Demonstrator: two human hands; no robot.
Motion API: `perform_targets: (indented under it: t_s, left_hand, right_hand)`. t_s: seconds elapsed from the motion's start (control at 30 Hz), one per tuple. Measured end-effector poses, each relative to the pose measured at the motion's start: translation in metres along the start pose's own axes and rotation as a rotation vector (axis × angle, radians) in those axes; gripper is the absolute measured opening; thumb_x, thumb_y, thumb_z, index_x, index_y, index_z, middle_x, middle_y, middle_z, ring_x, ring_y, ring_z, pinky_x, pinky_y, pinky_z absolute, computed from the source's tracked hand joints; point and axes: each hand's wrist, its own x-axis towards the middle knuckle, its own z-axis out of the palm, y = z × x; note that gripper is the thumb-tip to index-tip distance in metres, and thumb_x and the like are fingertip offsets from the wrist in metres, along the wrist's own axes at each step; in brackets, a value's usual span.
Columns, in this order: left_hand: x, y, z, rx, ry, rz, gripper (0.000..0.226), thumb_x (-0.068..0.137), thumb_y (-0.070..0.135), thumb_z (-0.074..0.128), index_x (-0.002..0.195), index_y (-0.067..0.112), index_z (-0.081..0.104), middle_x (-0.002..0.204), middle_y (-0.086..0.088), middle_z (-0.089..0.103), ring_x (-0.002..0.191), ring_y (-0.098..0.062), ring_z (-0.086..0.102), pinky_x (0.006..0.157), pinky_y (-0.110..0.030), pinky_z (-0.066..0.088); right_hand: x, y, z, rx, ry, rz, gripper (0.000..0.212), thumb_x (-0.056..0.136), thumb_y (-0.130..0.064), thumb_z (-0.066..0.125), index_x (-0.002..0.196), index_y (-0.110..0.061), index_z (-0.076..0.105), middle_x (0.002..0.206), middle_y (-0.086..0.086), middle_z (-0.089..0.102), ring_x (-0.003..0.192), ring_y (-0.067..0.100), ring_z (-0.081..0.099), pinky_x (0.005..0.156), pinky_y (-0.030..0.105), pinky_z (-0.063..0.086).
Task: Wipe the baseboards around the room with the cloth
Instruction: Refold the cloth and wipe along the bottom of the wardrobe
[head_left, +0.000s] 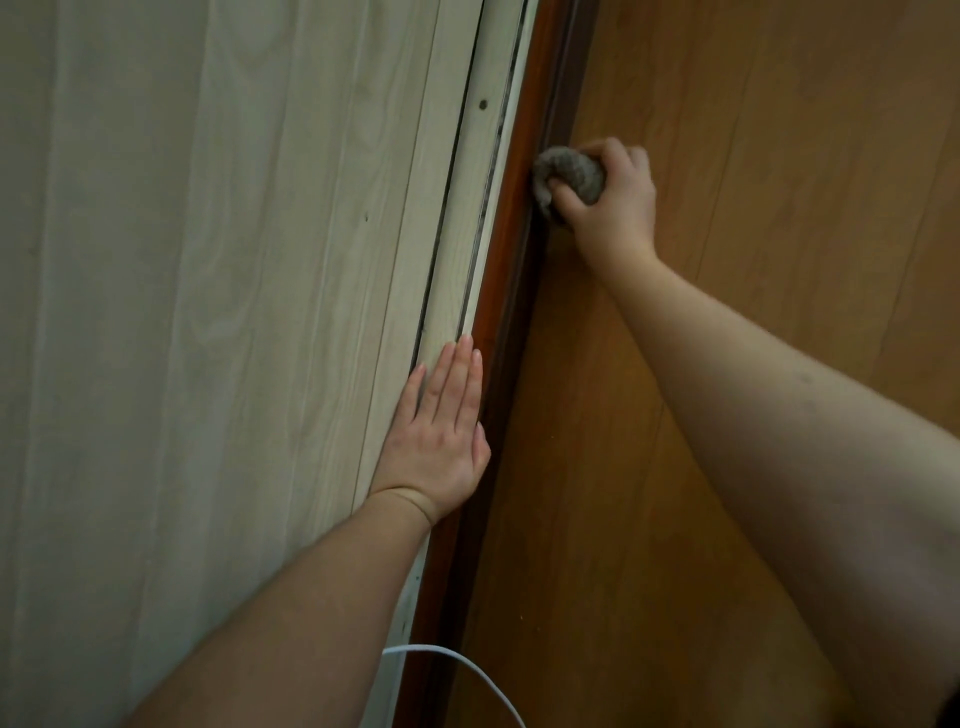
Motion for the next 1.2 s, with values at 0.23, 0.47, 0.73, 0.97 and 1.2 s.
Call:
perform_targets:
  t_s: [0.23,0.47,0.73,0.97,1.2]
  left_hand:
    - [0.000,0.000,0.000,0.015,-0.023,-0.002,0.075,0.098,0.038,0.020,0.156,0.002,-0.010,0.166,-0.016,-0.010,0.154,-0.029,-0.003,0.124,-0.047,0.013]
    - [0.000,0.001,-0.001,0.007,-0.027,-0.004,0.078,0.095,0.037,0.028,0.157,0.002,-0.004,0.166,-0.016,-0.009,0.154,-0.028,-0.002,0.123,-0.047,0.014]
    - [0.001,0.002,-0.003,0.048,-0.039,-0.001,0.075,0.096,0.037,0.025,0.157,0.000,0.000,0.166,-0.017,-0.008,0.154,-0.029,-0.002,0.124,-0.047,0.014]
    - [0.000,0.001,-0.003,0.027,-0.024,0.004,0.074,0.097,0.036,0.025,0.157,0.000,0.001,0.166,-0.018,-0.006,0.154,-0.030,0.001,0.123,-0.048,0.017]
    - [-0.001,0.000,-0.001,0.014,-0.008,0.008,0.074,0.096,0.036,0.027,0.157,0.000,0.003,0.166,-0.018,-0.004,0.154,-0.030,0.002,0.123,-0.049,0.017]
  right_hand:
    - [-0.034,0.010,-0.008,0.047,0.038,-0.061,0.039,0.087,-0.033,0.071,0.124,-0.030,0.056,0.124,-0.008,0.045,0.120,0.015,0.049,0.101,0.036,0.049]
    - [-0.194,0.079,0.010,-0.121,-0.164,-0.117,0.049,0.080,-0.026,0.076,0.125,-0.023,0.057,0.123,-0.006,0.046,0.116,0.007,0.042,0.094,0.020,0.039]
    - [-0.254,0.097,0.028,-0.285,-0.372,-0.269,0.054,0.075,-0.030,0.080,0.123,-0.019,0.057,0.121,0.002,0.053,0.113,0.018,0.051,0.092,0.034,0.054]
    - [-0.220,0.087,0.037,-0.306,-0.338,-0.255,0.053,0.074,-0.024,0.083,0.120,-0.017,0.060,0.119,0.004,0.056,0.112,0.021,0.052,0.094,0.039,0.052]
    - [-0.087,0.054,0.021,-0.237,-0.146,-0.070,0.045,0.082,-0.025,0.074,0.123,-0.023,0.056,0.129,-0.002,0.044,0.120,0.013,0.037,0.102,0.032,0.036]
